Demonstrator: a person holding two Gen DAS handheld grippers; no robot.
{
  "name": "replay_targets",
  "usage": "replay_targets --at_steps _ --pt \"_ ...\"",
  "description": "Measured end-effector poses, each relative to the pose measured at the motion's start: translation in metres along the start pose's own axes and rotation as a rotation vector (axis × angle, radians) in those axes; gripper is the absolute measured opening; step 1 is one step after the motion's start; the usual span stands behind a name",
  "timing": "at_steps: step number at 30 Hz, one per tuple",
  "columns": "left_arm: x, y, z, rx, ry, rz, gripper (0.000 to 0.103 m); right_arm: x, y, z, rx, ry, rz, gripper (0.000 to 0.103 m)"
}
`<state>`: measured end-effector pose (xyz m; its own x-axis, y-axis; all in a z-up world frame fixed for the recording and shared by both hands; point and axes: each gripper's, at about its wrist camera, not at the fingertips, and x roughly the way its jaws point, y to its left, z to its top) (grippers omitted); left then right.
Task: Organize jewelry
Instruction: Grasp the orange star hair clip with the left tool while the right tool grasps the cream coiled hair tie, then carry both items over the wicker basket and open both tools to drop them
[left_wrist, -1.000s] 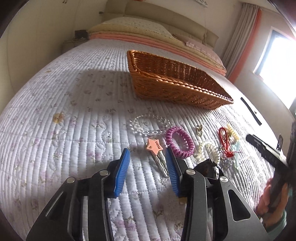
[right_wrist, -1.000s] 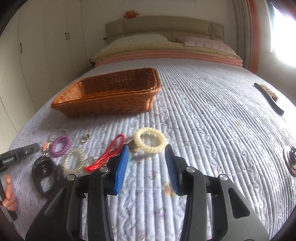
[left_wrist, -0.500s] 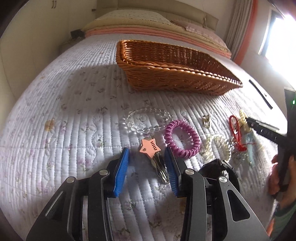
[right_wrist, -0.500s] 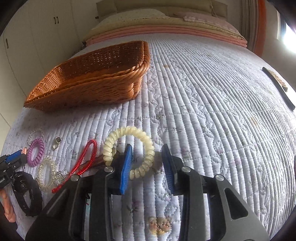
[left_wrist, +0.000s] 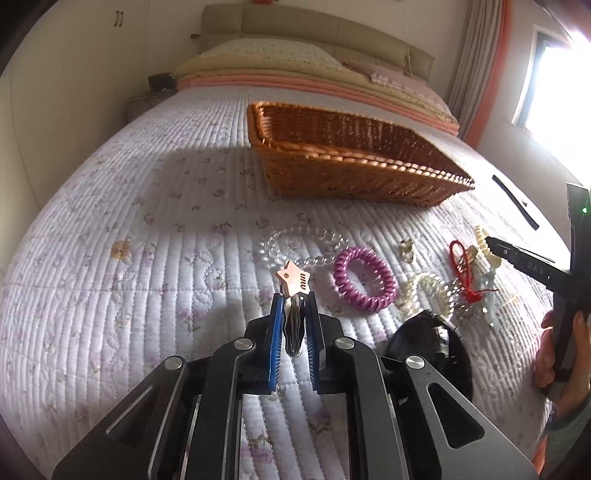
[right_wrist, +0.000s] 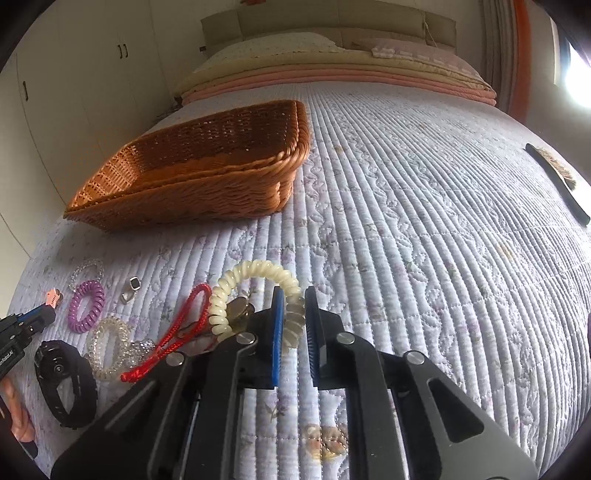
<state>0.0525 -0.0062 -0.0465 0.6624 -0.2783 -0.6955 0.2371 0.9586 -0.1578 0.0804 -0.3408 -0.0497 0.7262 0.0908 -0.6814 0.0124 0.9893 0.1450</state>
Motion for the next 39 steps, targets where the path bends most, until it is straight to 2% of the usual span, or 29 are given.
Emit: replay_targets --at_steps 5,8,13,15,19,26,32,37,39 --pt "-0.027 -0.006 0.019 0.016 -0.089 -0.026 0.009 -0.036 0.012 0.017 -0.005 -0.096 0.023 0.010" --pt "-0.042 -0.014 0.045 0.028 -0.155 -0.054 0.009 -0.054 0.029 0.048 -0.044 -0.167 0.033 0.010" --pt "-0.035 -0.029 0.100 0.050 -0.227 -0.095 0.009 -0.040 0.051 0.103 -0.075 -0.201 0.031 0.010" --pt "-0.019 -0.031 0.122 0.040 -0.221 -0.127 0.009 -0.020 0.054 0.122 -0.068 -0.172 0.048 0.010" --pt "0.025 -0.035 0.150 0.040 -0.175 -0.124 0.009 0.031 0.061 0.148 -0.063 -0.081 0.039 0.010" --pt "0.091 -0.035 0.158 0.041 -0.039 -0.099 0.009 0.100 0.070 0.157 -0.076 0.077 0.020 0.010" --pt "0.115 -0.036 0.146 0.050 0.025 -0.092 0.009 0.128 0.067 0.149 -0.066 0.166 0.016 0.010" --pt "0.118 -0.032 0.145 0.044 0.035 -0.103 0.010 0.132 0.063 0.146 -0.038 0.186 0.048 0.010" --pt "0.112 -0.031 0.144 0.040 0.025 -0.114 0.022 0.129 0.058 0.147 -0.018 0.186 0.056 0.011"
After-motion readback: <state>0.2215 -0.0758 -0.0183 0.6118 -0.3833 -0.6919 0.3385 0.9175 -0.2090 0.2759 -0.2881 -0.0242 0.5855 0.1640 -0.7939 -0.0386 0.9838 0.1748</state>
